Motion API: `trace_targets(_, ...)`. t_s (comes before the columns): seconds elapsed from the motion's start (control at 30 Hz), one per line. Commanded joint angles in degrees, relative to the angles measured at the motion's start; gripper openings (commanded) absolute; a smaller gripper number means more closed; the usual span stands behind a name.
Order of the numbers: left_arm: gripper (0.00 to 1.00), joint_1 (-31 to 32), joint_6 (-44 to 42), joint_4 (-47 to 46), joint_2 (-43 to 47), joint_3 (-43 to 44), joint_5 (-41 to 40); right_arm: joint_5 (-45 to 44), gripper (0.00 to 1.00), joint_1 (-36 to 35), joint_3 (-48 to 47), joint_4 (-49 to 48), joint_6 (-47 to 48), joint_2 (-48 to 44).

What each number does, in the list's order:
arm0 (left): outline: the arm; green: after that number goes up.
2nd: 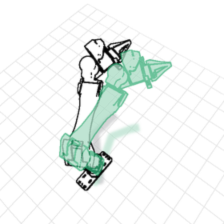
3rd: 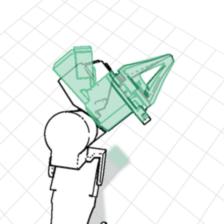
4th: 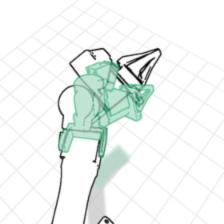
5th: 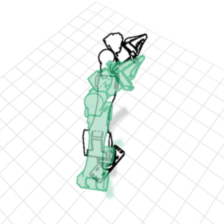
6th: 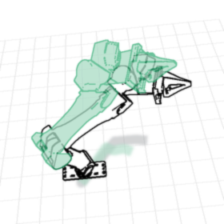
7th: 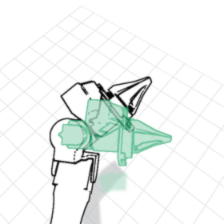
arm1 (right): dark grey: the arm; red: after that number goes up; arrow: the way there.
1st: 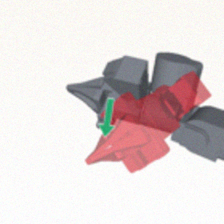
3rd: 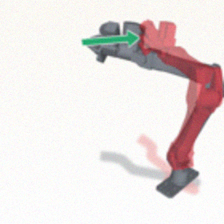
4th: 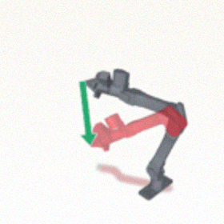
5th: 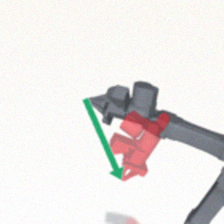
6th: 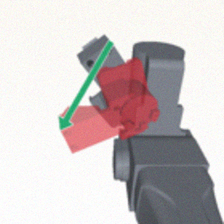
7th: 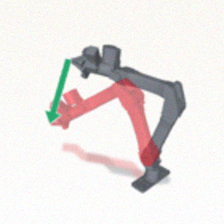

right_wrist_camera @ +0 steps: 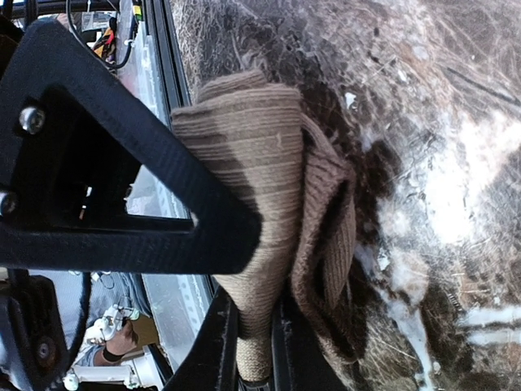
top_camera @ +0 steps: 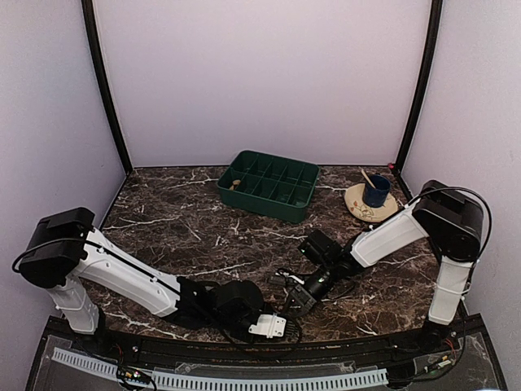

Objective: Roll the socks
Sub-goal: Pick up the sock from the center of the board.

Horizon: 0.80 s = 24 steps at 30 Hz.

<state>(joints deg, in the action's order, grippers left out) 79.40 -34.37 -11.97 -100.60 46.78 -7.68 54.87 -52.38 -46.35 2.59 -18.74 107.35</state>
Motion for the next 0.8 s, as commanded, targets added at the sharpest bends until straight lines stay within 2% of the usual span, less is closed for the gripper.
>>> trace_targets(0.0,0.45,0.63,-1.87,-2.97,-1.56,1.40,-1.80,-1.76,0.00,0.09,1.11,2.42,-0.25,2.43)
trace_targets(0.1,0.44,0.60,-2.19,-2.76,-3.10,2.24,-2.60,-1.37,0.00,0.17,1.01,2.46,-0.24,2.61)
trace_targets(0.27,0.34,0.64,-1.86,-1.61,-4.93,3.51,-2.96,-0.68,0.00,0.34,1.12,2.51,-0.23,2.68)
trace_targets(0.53,0.25,0.62,-1.12,0.58,-6.90,4.26,-2.75,0.76,0.00,0.57,1.10,2.54,-0.35,2.88)
trace_targets(0.63,0.15,0.65,-0.84,1.87,-7.73,4.85,-2.02,1.14,0.00,0.61,1.11,2.45,-0.59,2.72)
trace_targets(0.7,0.03,0.60,-0.56,2.30,-8.23,5.13,-1.66,1.28,0.02,0.70,1.19,2.38,-0.71,2.60)
trace_targets(0.77,0.00,0.65,-0.39,2.32,-8.38,5.11,-1.69,1.38,0.07,0.70,1.26,2.73,-0.56,2.53)
